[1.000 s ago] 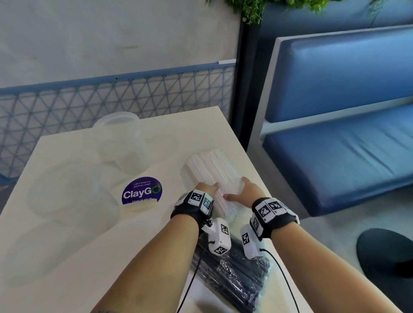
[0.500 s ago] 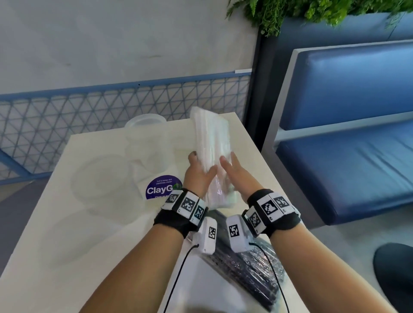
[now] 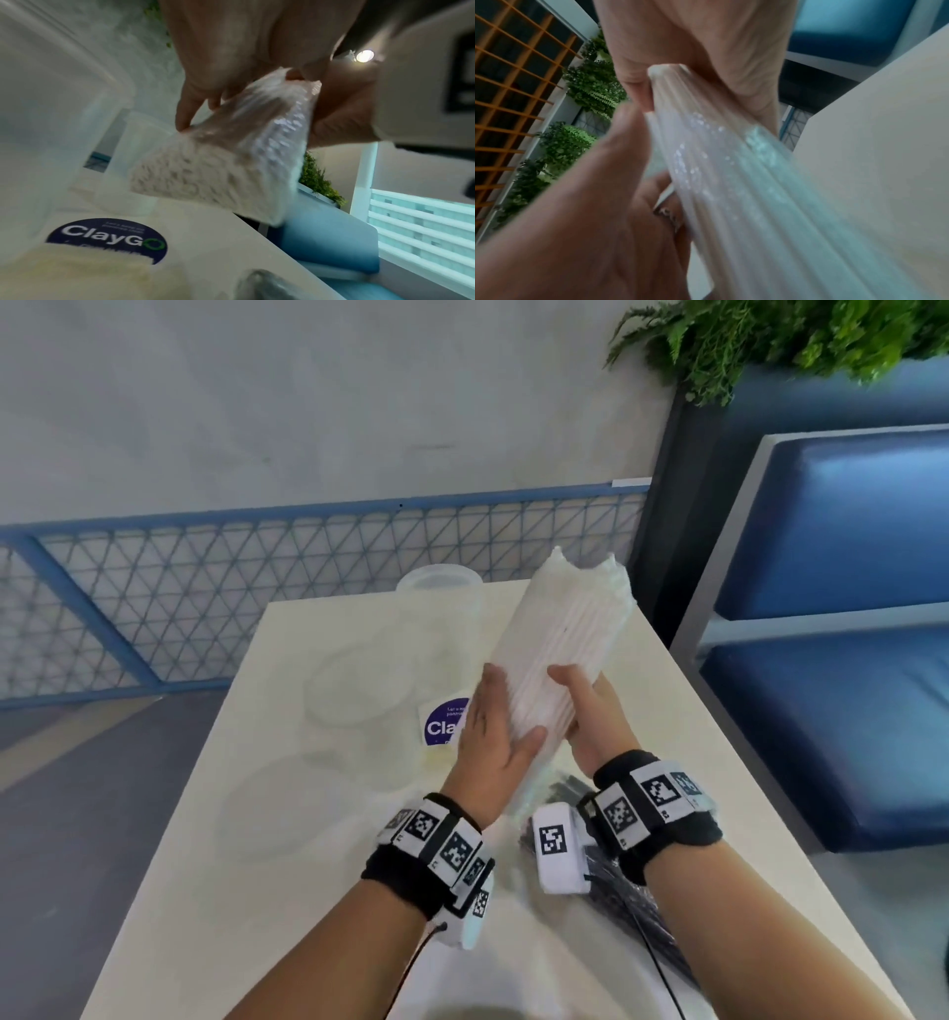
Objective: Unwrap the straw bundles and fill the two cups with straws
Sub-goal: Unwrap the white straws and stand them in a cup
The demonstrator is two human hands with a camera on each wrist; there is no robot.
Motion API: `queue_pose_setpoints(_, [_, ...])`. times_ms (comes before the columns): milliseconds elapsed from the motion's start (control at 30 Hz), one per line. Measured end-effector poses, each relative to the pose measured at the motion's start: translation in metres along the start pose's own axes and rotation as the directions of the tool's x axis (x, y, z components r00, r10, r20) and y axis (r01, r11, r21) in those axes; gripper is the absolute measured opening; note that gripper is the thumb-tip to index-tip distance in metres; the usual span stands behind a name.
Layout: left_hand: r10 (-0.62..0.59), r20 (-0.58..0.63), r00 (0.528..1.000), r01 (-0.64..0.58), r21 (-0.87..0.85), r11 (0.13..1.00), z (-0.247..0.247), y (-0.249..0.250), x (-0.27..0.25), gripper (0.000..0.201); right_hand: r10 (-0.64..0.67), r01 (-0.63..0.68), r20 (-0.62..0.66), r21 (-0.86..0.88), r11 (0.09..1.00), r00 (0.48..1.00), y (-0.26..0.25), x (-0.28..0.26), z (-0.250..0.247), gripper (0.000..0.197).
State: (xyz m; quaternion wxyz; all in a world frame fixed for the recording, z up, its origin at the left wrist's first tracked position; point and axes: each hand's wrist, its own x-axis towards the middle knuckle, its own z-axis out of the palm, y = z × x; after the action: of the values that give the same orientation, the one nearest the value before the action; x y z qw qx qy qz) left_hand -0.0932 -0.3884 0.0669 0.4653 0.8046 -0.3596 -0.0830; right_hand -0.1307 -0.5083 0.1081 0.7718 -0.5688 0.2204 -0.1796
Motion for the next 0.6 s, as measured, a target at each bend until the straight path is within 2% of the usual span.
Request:
queue_pose_setpoints(100, [-0.148, 0.023, 0.989, 0.149, -0.186, 0.971, -0.028, -0.008, -0.006, 0.075, 0.029, -0.026, 0.054, -0.055, 0.998, 0.998, 0.005, -0.013, 0.006, 0.025])
queue_pose_setpoints(167, [-0.177, 0.022, 0.984, 0.177, -0.231, 0.957, -0.049, -0.015, -0.011, 0.072, 0.083, -0.078, 0.056, -0.084, 0.993, 0.995, 0.012, -0.020, 0.010, 0.021])
queue_pose_setpoints(267, [-0.194, -0.002, 0.981, 0.186, -0.277, 0.943, -0.075, -0.023, -0.022, 0.060, 0.231, -0.225, 0.085, -0.072, 0.972, 0.969, 0.028, -0.028, 0.018, 0.039])
queue_pose_setpoints(300, [-0.221, 0.002, 0.975, 0.210, -0.317, 0.925, -0.082, -0.025, -0.027, 0.057, 0.268, -0.263, 0.096, -0.058, 0.963, 0.959, 0.032, -0.031, 0.022, 0.042])
queue_pose_setpoints(367, [-0.289, 0.009, 0.957, 0.265, -0.425, 0.866, -0.092, -0.031, -0.036, 0.048, 0.299, -0.297, 0.129, -0.040, 0.954, 0.945, 0.038, -0.036, 0.029, 0.034])
queue_pose_setpoints(433, [-0.344, 0.024, 0.939, 0.303, -0.535, 0.788, -0.097, -0.037, -0.046, 0.055, 0.315, -0.310, 0.178, -0.056, 0.949, 0.932, 0.043, -0.041, 0.037, 0.028])
queue_pose_setpoints(533, [-0.408, 0.013, 0.913, 0.325, -0.628, 0.707, -0.099, -0.045, -0.058, 0.076, 0.277, -0.254, 0.211, -0.130, 0.959, 0.937, 0.050, -0.048, 0.048, 0.027])
queue_pose_setpoints(600, [-0.429, -0.028, 0.903, 0.313, -0.640, 0.701, -0.102, -0.048, -0.065, 0.075, 0.098, -0.053, 0.195, -0.226, 0.973, 0.976, 0.055, -0.054, 0.056, 0.036])
